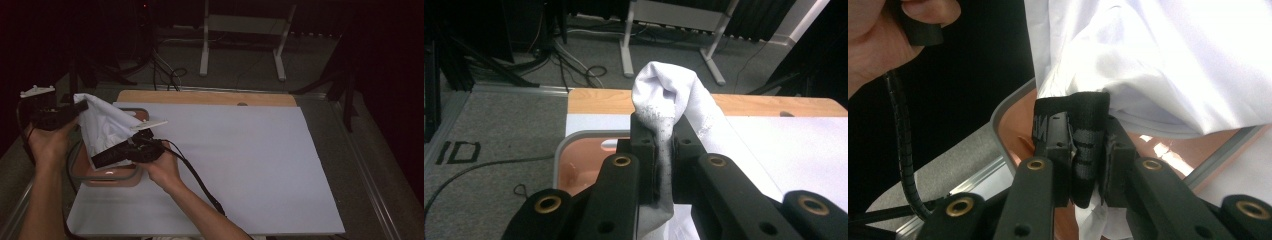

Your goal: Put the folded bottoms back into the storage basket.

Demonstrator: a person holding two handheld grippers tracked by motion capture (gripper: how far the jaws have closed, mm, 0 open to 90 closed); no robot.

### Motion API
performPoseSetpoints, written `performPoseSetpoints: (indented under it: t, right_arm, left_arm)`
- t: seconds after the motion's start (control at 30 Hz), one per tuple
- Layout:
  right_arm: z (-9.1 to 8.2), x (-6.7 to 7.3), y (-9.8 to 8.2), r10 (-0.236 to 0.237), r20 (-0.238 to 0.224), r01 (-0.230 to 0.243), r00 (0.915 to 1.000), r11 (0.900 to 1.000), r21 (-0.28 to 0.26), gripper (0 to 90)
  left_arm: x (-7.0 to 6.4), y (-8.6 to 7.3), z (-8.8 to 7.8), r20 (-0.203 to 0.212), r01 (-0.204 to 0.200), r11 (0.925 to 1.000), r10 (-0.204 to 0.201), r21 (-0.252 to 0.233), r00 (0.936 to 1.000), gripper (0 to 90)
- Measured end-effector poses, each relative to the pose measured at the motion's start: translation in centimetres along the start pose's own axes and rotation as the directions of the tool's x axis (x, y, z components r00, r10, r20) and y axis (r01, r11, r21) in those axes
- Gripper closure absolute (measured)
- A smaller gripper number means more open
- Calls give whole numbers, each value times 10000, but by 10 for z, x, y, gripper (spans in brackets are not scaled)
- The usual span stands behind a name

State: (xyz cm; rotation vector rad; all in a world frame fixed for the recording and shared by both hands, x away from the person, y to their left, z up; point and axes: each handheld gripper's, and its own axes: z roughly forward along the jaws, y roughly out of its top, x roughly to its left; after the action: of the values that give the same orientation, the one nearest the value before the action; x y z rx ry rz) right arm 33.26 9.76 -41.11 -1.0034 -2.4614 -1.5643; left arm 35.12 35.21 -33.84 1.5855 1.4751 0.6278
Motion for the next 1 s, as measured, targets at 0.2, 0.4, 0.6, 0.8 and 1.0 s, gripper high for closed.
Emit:
performPoseSetpoints:
  t: [0.2, 0.4, 0.6, 0.8, 1.0]
  right_arm:
    - [2, 2, 0, 41, -42, -41, 10000, 10000, -10, 787]
    - [6, 2, -3, 55, 3, -55, 10000, 9999, 100, 787]
    - [10, -1, -5, 93, 70, -94, 9999, 9997, 213, 787]
    - [15, -3, -9, 110, 100, -113, 9999, 9994, 327, 786]
    - [21, -5, -11, 237, 132, -243, 9996, 9987, 439, 785]
  left_arm:
    - [3, -1, 1, -86, 41, 10000, -40, 37, 10000, 850]
    - [6, -4, 5, -150, 145, 9998, -143, 120, 9998, 850]
    - [9, -9, 6, -274, 144, 9995, -137, 263, 9995, 849]
    - [14, -11, 4, -440, 224, 9992, -210, 327, 9988, 848]
    - [16, -12, 4, -605, 222, 9990, -198, 395, 9980, 844]
